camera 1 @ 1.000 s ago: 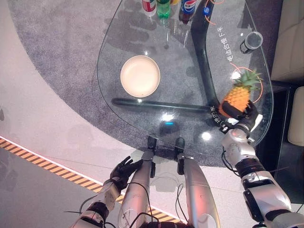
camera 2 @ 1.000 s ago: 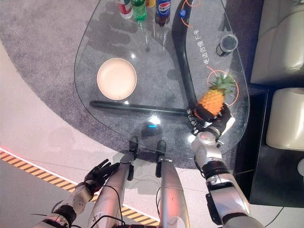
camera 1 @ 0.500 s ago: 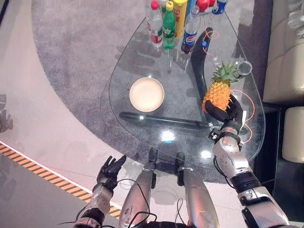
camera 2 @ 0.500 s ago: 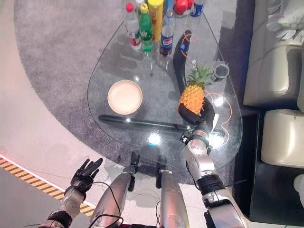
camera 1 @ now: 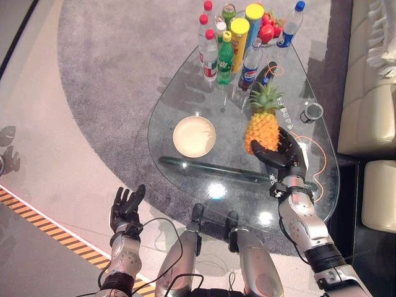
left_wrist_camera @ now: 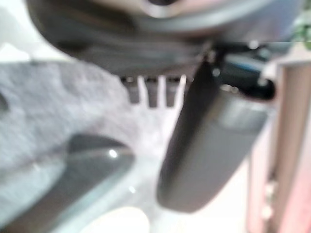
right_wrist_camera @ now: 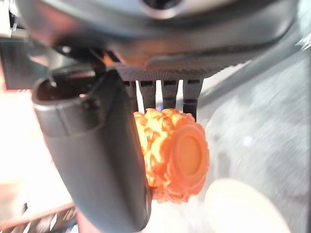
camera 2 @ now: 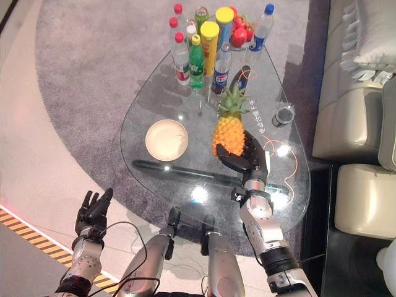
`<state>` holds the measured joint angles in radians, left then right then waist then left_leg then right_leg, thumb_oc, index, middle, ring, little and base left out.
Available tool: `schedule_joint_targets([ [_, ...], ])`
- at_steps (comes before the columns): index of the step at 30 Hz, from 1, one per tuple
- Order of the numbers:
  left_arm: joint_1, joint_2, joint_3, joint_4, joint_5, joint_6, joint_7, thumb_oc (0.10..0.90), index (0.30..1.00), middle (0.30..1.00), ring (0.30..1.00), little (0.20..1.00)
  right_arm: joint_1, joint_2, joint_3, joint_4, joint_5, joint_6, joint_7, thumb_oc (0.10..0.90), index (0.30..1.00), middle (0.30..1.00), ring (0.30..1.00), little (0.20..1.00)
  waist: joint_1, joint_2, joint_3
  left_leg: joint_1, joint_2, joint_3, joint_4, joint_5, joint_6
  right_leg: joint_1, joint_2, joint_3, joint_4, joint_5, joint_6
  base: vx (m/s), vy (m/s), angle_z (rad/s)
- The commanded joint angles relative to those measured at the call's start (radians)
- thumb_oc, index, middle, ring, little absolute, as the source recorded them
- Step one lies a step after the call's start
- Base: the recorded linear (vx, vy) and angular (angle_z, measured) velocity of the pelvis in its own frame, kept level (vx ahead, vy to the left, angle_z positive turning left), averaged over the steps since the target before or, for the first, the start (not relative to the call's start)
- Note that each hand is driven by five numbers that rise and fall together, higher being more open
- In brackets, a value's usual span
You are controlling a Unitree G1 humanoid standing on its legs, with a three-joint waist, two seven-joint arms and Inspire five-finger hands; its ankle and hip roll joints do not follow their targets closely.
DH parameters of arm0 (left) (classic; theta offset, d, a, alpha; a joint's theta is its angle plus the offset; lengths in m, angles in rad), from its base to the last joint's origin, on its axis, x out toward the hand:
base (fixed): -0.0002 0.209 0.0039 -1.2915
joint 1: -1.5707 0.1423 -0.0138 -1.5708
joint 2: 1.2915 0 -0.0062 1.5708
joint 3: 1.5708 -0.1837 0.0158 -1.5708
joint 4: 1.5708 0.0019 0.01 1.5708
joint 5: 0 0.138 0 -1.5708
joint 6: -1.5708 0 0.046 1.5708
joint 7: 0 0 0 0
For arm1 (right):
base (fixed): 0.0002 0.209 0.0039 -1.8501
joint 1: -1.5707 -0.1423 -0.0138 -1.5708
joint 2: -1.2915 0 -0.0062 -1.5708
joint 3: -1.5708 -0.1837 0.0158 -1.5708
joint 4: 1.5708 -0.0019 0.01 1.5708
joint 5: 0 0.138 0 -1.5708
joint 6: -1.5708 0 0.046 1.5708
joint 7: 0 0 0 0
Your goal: Pick up the fruit to the plate
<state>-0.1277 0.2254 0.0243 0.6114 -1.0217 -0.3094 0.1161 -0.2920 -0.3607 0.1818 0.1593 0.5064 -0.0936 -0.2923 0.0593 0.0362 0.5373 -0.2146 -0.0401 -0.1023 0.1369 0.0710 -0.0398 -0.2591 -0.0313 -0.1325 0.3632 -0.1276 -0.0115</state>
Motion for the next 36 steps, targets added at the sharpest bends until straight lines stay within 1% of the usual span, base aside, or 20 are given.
schedule_joint_targets([
  [1, 0.035, 0.080, 0.037, -0.133, 0.051, -0.046, -0.062, 0.800, 0.900, 0.900, 0.900, 0.900, -0.044, -0.030, 0.004, -0.207, -0.045, -0.122, 0.176, 0.100, 0.300, 0.300, 0.300, 0.200, 0.009, -0.045, -0.131, -0.012, -0.053, -0.025, 0.117, -0.095, 0.007, 0.109, 0.013, 0.001, -0.125, 0.029, 0.010, 0.01, -0.061, 0.03],
  [3, 0.036, 0.093, 0.014, -0.203, 0.037, 0.010, -0.153, 0.800, 0.900, 0.900, 0.900, 0.900, -0.051, -0.041, 0.020, -0.227, -0.038, -0.126, 0.250, 0.100, 0.300, 0.300, 0.300, 0.200, 0.017, -0.046, -0.139, -0.005, -0.052, -0.029, 0.117, -0.095, 0.006, 0.122, 0.013, -0.007, -0.127, 0.026, 0.011, 0.01, -0.068, 0.05],
  [4, 0.037, 0.096, 0.010, -0.216, 0.037, 0.016, -0.171, 0.800, 0.900, 0.900, 0.900, 0.900, -0.050, -0.044, 0.022, -0.229, -0.037, -0.126, 0.269, 0.100, 0.300, 0.300, 0.300, 0.200, 0.018, -0.046, -0.141, -0.003, -0.052, -0.029, 0.116, -0.095, 0.006, 0.125, 0.013, -0.008, -0.128, 0.026, 0.011, 0.02, -0.050, 0.12],
  [7, 0.059, 0.110, -0.026, -0.320, 0.017, 0.081, -0.272, 0.800, 0.900, 0.900, 0.900, 0.900, -0.031, -0.064, 0.033, -0.252, -0.037, -0.128, 0.346, 0.100, 0.300, 0.300, 0.300, 0.200, 0.024, -0.045, -0.152, 0.014, -0.052, -0.032, 0.107, -0.097, 0.006, 0.143, 0.011, -0.018, -0.132, 0.022, 0.014, 0.02, -0.048, 0.16],
  [8, 0.062, 0.112, -0.030, -0.330, 0.015, 0.086, -0.278, 0.800, 0.900, 0.900, 0.900, 0.900, -0.030, -0.066, 0.036, -0.254, -0.041, -0.127, 0.350, 0.100, 0.300, 0.300, 0.300, 0.200, 0.024, -0.045, -0.153, 0.015, -0.053, -0.032, 0.108, -0.097, 0.007, 0.144, 0.010, -0.019, -0.132, 0.021, 0.014, -0.01, -0.032, 0.02],
  [10, 0.068, 0.129, -0.054, -0.402, 0.001, 0.145, -0.323, 0.800, 0.900, 0.900, 0.900, 0.900, -0.030, -0.085, 0.051, -0.269, -0.044, -0.122, 0.382, 0.100, 0.300, 0.300, 0.300, 0.200, 0.027, -0.044, -0.152, 0.018, -0.053, -0.030, 0.111, -0.095, 0.005, 0.153, 0.011, -0.024, -0.132, 0.021, 0.012, 0.00, -0.016, 0.00],
  [11, 0.072, 0.132, -0.059, -0.415, 0.001, 0.154, -0.338, 0.800, 0.900, 0.900, 0.900, 0.900, -0.027, -0.088, 0.052, -0.271, -0.044, -0.120, 0.398, 0.100, 0.300, 0.300, 0.300, 0.200, 0.027, -0.044, -0.153, 0.021, -0.052, -0.029, 0.112, -0.096, 0.005, 0.158, 0.012, -0.024, -0.133, 0.021, 0.012, 0.04, -0.027, 0.00],
  [13, 0.091, 0.145, -0.080, -0.476, -0.014, 0.194, -0.368, 0.800, 0.900, 0.900, 0.900, 0.900, -0.007, -0.105, 0.058, -0.284, -0.047, -0.119, 0.447, 0.100, 0.300, 0.300, 0.300, 0.200, 0.026, -0.045, -0.157, 0.030, -0.050, -0.026, 0.115, -0.100, 0.006, 0.168, 0.015, -0.021, -0.131, 0.018, 0.013, 0.05, -0.021, 0.01],
  [16, 0.098, 0.163, -0.099, -0.538, -0.048, 0.238, -0.392, 0.800, 0.900, 0.900, 0.900, 0.900, -0.005, -0.128, 0.073, -0.303, -0.058, -0.102, 0.481, 0.100, 0.300, 0.300, 0.300, 0.200, 0.024, -0.047, -0.155, 0.030, -0.050, -0.020, 0.121, -0.102, 0.008, 0.170, 0.019, -0.016, -0.130, 0.019, 0.013, 0.00, 0.000, 0.00],
  [22, 0.082, 0.190, -0.148, -0.619, -0.106, 0.287, -0.444, 0.800, 0.900, 0.900, 0.900, 0.900, -0.020, -0.165, 0.111, -0.320, -0.036, -0.094, 0.527, 0.100, 0.300, 0.300, 0.300, 0.200, 0.026, -0.049, -0.143, 0.029, -0.050, -0.017, 0.126, -0.101, 0.009, 0.174, 0.023, -0.012, -0.129, 0.021, 0.016, 0.00, 0.000, 0.00],
  [27, 0.055, 0.204, -0.191, -0.660, -0.120, 0.313, -0.467, 0.800, 0.900, 0.900, 0.900, 0.900, -0.048, -0.164, 0.159, -0.333, -0.057, -0.082, 0.515, 0.100, 0.300, 0.300, 0.300, 0.200, 0.027, -0.049, -0.134, 0.027, -0.053, -0.017, 0.126, -0.099, 0.012, 0.167, 0.024, -0.010, -0.123, 0.023, 0.018, 0.00, 0.000, 0.00],
  [31, 0.045, 0.221, -0.216, -0.687, -0.069, 0.289, -0.424, 0.800, 0.900, 0.900, 0.900, 0.900, -0.054, -0.169, 0.196, -0.339, -0.089, -0.067, 0.522, 0.100, 0.300, 0.300, 0.300, 0.200, 0.026, -0.047, -0.133, 0.035, -0.052, -0.016, 0.120, -0.098, 0.011, 0.172, 0.025, -0.008, -0.126, 0.023, 0.021, 0.00, 0.000, 0.00],
  [32, 0.044, 0.230, -0.218, -0.698, -0.078, 0.290, -0.409, 0.800, 0.900, 0.900, 0.900, 0.900, -0.051, -0.178, 0.209, -0.354, -0.084, -0.055, 0.529, 0.100, 0.300, 0.300, 0.300, 0.200, 0.026, -0.048, -0.134, 0.035, -0.051, -0.015, 0.119, -0.098, 0.011, 0.172, 0.025, -0.007, -0.126, 0.023, 0.022, 0.00, 0.000, 0.00],
  [36, 0.044, 0.226, -0.218, -0.721, -0.103, 0.284, -0.410, 0.800, 0.900, 0.900, 0.900, 0.900, -0.043, -0.192, 0.234, -0.372, -0.086, -0.033, 0.562, 0.100, 0.300, 0.300, 0.300, 0.200, 0.025, -0.051, -0.134, 0.036, -0.053, -0.017, 0.125, -0.099, 0.010, 0.174, 0.024, -0.002, -0.124, 0.022, 0.022, 0.02, 0.013, 0.00],
])
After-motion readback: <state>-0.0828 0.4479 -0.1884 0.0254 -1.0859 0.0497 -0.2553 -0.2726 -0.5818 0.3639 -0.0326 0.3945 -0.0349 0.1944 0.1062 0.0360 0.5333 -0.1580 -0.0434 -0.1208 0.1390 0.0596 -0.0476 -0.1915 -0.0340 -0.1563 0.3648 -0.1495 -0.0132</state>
